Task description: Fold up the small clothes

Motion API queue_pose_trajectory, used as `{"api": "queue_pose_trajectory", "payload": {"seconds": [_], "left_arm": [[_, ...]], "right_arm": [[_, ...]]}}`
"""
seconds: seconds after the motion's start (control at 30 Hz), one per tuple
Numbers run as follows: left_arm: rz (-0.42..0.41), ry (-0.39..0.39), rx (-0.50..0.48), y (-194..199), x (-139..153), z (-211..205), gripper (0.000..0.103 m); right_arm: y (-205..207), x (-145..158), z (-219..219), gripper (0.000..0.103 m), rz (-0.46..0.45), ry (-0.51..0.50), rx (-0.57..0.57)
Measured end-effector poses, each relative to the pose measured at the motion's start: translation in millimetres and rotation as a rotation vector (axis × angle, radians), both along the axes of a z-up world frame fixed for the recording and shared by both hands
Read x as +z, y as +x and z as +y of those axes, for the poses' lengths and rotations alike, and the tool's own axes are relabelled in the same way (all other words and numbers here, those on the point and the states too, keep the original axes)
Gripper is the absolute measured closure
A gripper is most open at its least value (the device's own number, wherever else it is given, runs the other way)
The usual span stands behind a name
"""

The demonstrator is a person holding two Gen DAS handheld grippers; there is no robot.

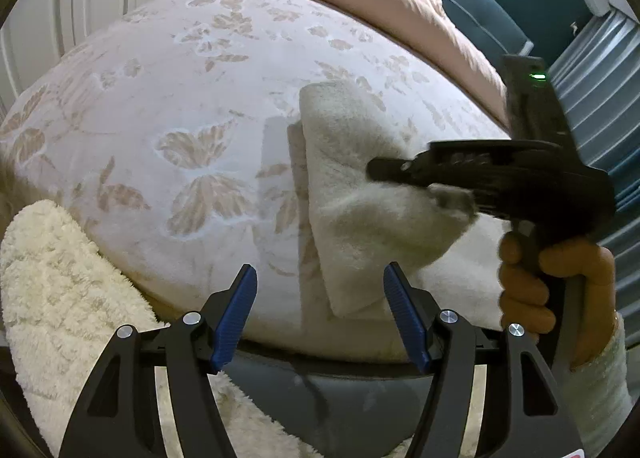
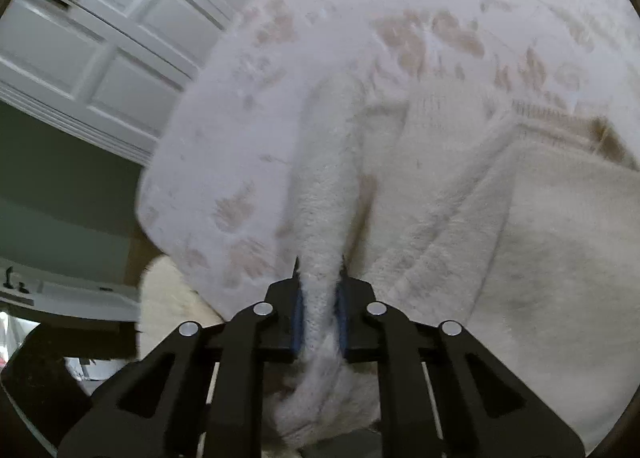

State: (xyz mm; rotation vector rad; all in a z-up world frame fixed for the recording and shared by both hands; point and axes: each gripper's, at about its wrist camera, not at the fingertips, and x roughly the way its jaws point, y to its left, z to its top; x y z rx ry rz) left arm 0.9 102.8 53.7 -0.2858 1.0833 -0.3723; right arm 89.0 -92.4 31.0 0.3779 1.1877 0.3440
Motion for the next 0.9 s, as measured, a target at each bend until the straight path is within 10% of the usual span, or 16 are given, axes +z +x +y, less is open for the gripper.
{"api": "queue_pose_trajectory", "payload": {"seconds": [0.23,0.33,0.47,0.53,0.9], "left_arm": [[-0.068,-0.054,-0.100,7,23,-42,0.040],[-0.084,-0.063,-0.194,8,26,-84,0.040],[-0.084,-0.033,-0.302,6,19,-139,0.040],[-0.056,0.015,-0.345,6,9,-168,0.040],[-0.028,0.152,-0.374,-2,-17,-212,0.040]], "right_arm": [[-86,92,-128,0.093,-0.302,0.211,-0.245],[-131,66,-196,0.092,-0.268,0.118,-0.431],[-166,-36,-258,0.092,-0.004,-0.010,-0.606],[-182,-61,-271,0.090,-0.003,0.124,-0.642],[-164,-54,-286,0.040,-0.069,0.277,-0.622]]}}
